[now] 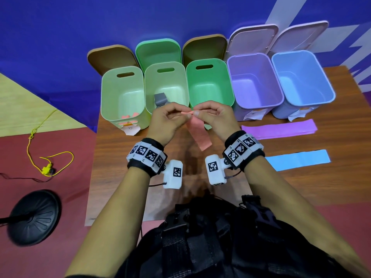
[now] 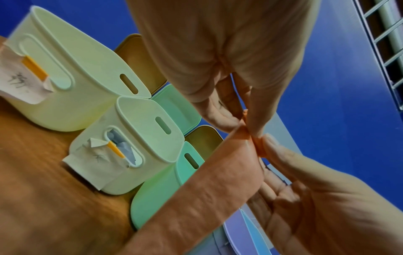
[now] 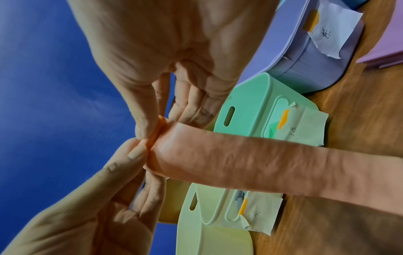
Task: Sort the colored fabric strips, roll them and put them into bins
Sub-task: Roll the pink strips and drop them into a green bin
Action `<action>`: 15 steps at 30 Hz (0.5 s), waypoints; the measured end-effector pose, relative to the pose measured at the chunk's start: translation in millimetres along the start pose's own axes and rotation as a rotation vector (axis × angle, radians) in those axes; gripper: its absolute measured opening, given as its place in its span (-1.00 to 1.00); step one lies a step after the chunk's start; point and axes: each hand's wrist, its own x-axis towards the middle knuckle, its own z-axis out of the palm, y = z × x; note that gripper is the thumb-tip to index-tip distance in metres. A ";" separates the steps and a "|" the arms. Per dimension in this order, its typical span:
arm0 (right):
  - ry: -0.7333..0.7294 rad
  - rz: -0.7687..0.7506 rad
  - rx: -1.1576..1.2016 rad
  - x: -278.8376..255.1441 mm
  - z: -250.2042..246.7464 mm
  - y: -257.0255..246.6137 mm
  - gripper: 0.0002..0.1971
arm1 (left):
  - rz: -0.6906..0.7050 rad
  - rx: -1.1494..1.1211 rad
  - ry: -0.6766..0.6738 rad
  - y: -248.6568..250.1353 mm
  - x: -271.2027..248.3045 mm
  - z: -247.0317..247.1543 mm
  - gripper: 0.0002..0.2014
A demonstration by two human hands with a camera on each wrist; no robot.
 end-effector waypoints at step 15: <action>0.013 -0.012 0.001 2.1 -6.3 -2.7 -0.83 | -0.071 -0.072 0.008 -0.3 4.0 2.9 -0.91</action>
